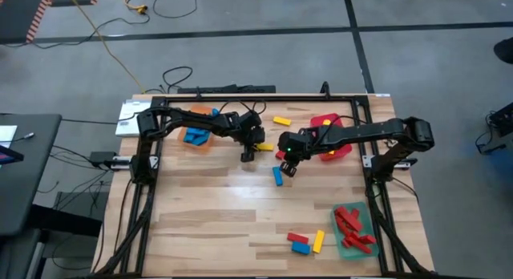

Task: Sort blocks
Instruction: Put the yellow rectangle block into the red bin, then put the blue rectangle block into the orange bin

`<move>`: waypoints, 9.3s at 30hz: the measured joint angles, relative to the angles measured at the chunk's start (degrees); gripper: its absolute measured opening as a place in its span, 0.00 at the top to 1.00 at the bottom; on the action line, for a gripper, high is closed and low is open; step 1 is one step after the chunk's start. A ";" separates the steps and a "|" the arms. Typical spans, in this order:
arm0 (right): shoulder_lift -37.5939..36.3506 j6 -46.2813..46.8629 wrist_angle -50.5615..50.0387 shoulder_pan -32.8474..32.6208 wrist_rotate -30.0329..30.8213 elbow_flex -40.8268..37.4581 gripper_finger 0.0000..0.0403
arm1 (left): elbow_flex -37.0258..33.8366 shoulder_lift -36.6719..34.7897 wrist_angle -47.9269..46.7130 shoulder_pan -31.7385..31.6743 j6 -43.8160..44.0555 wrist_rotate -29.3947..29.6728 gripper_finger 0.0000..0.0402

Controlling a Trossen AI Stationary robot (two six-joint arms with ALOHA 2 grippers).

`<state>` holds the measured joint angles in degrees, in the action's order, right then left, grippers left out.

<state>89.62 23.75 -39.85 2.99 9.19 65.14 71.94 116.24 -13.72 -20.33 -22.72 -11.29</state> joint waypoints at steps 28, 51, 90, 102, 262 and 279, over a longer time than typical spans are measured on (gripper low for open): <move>-8.70 -36.88 25.41 -29.46 25.57 0.04 0.71 | -0.22 -27.32 -21.53 2.15 -0.53 -37.37 0.75; -2.11 -52.28 41.63 -23.91 20.26 0.04 0.44 | -0.20 -27.64 -19.68 4.12 1.03 -41.44 0.75; 1.41 -51.08 44.52 -22.13 19.52 0.04 0.83 | -0.15 -27.66 -18.54 6.11 2.19 -41.08 0.60; -3.59 -34.58 24.74 -22.92 24.87 0.03 0.87 | -0.13 -27.66 -22.02 2.72 -1.30 -30.14 0.56; -21.68 22.80 -18.33 -15.59 9.01 0.04 0.39 | 20.26 18.41 22.10 44.37 19.96 7.60 0.44; -17.98 22.95 -16.28 -16.98 9.01 0.02 0.39 | 24.76 18.39 20.34 45.42 20.04 11.52 0.12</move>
<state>71.65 46.70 -56.13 -13.99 18.20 65.17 96.71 134.63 6.62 25.09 -2.68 0.24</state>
